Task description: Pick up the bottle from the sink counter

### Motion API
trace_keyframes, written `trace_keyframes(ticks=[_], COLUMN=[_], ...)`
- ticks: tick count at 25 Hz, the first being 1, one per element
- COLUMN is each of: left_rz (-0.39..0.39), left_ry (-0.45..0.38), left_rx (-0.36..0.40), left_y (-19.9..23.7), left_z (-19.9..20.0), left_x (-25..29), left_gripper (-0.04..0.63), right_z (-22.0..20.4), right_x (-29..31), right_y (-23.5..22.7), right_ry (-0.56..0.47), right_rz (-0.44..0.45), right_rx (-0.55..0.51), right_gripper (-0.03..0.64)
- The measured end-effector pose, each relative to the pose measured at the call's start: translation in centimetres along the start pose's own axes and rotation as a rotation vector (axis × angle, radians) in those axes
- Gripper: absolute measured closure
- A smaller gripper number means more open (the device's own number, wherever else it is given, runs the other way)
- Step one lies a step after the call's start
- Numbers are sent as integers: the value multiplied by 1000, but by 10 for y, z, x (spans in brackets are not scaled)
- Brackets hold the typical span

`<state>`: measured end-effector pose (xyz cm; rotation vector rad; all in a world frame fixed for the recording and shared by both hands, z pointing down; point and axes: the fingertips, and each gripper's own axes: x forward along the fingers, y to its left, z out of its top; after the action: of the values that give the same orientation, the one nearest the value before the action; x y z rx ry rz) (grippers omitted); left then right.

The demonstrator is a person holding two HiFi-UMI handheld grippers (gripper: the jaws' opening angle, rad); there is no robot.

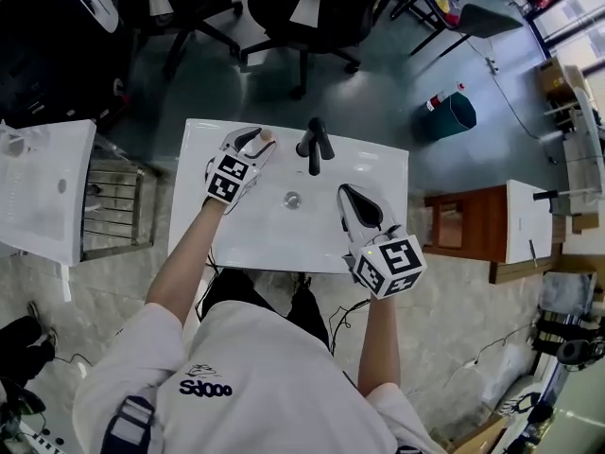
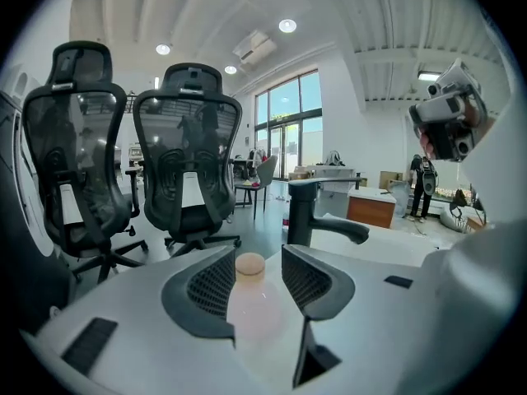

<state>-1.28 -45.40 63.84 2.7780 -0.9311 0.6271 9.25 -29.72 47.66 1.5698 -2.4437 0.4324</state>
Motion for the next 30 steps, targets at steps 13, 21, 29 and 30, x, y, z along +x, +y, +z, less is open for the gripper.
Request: trace_keyframes(ticks=[13,21,29,30], left_rz=[-12,29,89,101], left_ry=[15,-22,-17,-24], left_rx=[12,-3,-41,-48], left_y=[3,6,11,13], left_z=[-33,-32,-34,-34], left_x=[36,40,35,33], left_gripper=[419,453,456,456], right_z=[-28,-32,-33,-33], right_x=[0,-5,-13,-14], right_y=[-5,-7,-11,-12], right_ry=[20,37,48,48], right_rz=[-93,-91,-72,-70], right_rx=[56,56,55,54], right_gripper=[607,607,607,607])
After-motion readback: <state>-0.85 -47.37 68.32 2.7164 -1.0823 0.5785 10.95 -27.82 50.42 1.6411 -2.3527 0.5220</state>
